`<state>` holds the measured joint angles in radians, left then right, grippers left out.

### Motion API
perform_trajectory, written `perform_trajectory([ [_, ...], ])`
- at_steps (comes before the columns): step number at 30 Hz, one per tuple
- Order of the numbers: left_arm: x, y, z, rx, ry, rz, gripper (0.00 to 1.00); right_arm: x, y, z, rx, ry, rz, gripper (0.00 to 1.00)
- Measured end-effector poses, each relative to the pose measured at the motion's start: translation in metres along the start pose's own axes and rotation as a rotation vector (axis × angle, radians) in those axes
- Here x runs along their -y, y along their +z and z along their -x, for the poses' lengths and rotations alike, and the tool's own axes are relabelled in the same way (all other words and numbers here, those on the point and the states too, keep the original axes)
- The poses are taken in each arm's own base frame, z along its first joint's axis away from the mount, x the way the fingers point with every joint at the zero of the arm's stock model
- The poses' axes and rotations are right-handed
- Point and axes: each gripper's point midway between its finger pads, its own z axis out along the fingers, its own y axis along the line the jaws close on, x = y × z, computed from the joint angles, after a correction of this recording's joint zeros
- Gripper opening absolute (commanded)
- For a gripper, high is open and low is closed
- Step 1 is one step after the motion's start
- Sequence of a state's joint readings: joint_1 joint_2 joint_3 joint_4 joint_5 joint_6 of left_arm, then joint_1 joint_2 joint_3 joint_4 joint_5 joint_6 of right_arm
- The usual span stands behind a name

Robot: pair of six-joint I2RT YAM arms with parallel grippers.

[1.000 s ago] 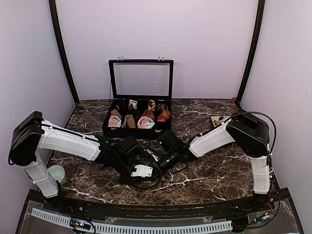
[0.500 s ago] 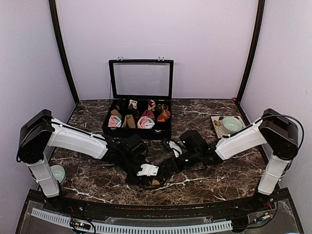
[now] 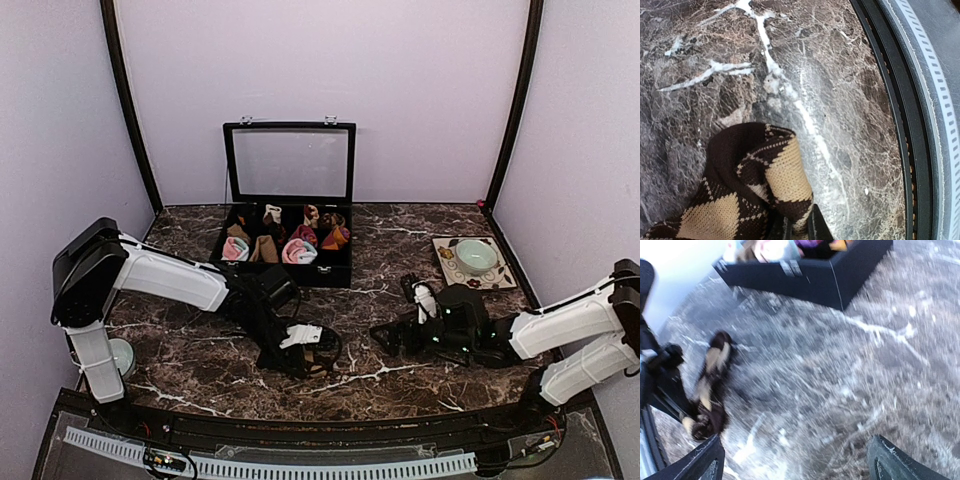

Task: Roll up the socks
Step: Roll the sock at the center of the board.

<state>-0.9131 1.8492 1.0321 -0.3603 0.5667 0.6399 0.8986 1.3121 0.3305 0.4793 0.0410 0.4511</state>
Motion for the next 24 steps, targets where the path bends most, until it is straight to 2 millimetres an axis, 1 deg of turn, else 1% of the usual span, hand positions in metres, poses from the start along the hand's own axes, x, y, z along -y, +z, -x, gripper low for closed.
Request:
perform_trajectory([
  [4, 0.007, 0.0, -0.003, -0.007, -0.012, -0.035, 0.0, -0.016, -0.005, 0.016, 0.093, -0.005, 0.099, 0.98],
  [6, 0.008, -0.002, -0.005, -0.01, -0.024, -0.05, 0.01, -0.026, -0.006, 0.014, 0.104, -0.017, 0.164, 0.93],
  [7, 0.009, -0.003, -0.006, -0.011, -0.032, -0.059, 0.01, -0.029, -0.003, 0.011, 0.092, -0.032, 0.187, 0.91],
  [9, 0.01, -0.003, -0.008, -0.013, -0.047, -0.076, 0.01, -0.034, 0.004, 0.004, 0.056, -0.069, 0.215, 0.83],
  [11, 0.011, -0.004, -0.009, -0.011, -0.064, -0.099, 0.02, -0.041, 0.011, -0.005, 0.016, -0.13, 0.241, 0.73],
  [12, 0.011, -0.004, -0.009, -0.007, -0.074, -0.111, 0.02, -0.047, 0.012, -0.01, 0.0, -0.173, 0.262, 0.7],
  [16, 0.011, -0.004, -0.008, 0.003, -0.105, -0.157, 0.03, -0.08, 0.008, -0.032, -0.051, -0.356, 0.383, 0.65],
  [17, 0.012, -0.004, -0.008, 0.005, -0.111, -0.169, 0.03, -0.092, 0.007, -0.039, -0.066, -0.411, 0.422, 0.65],
  [21, 0.016, -0.005, -0.01, 0.006, -0.13, -0.203, 0.05, -0.123, 0.011, -0.049, -0.085, -0.545, 0.507, 0.61],
  [24, 0.019, -0.005, -0.012, 0.009, -0.143, -0.233, 0.05, -0.139, 0.02, -0.054, -0.086, -0.62, 0.539, 0.56],
])
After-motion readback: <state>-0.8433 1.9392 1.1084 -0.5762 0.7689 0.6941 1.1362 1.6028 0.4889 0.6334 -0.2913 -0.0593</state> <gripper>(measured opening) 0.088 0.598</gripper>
